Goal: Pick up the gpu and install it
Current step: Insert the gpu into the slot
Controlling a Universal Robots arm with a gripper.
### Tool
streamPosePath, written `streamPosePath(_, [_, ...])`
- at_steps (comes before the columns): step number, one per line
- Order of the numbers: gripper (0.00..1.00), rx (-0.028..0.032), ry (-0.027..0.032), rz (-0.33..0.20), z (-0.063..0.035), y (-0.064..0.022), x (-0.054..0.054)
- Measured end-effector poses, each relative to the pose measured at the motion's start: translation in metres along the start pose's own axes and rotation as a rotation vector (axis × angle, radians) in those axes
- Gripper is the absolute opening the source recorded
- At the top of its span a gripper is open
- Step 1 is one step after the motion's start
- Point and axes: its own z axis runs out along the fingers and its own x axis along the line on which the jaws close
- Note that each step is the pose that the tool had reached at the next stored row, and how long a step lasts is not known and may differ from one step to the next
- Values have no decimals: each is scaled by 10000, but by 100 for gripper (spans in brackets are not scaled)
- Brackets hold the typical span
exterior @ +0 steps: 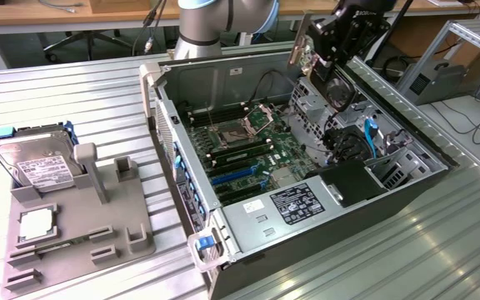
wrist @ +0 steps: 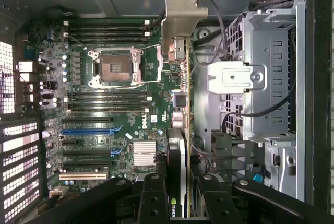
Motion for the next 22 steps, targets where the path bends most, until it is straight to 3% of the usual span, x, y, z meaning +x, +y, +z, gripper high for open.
streamPosePath(5, [27,-9,24,-532,0,0,0])
streamPosePath(18, [27,-61,119,-2666,0,0,0])
streamPosePath(22, [27,-83,158,-3551,1,1,0])
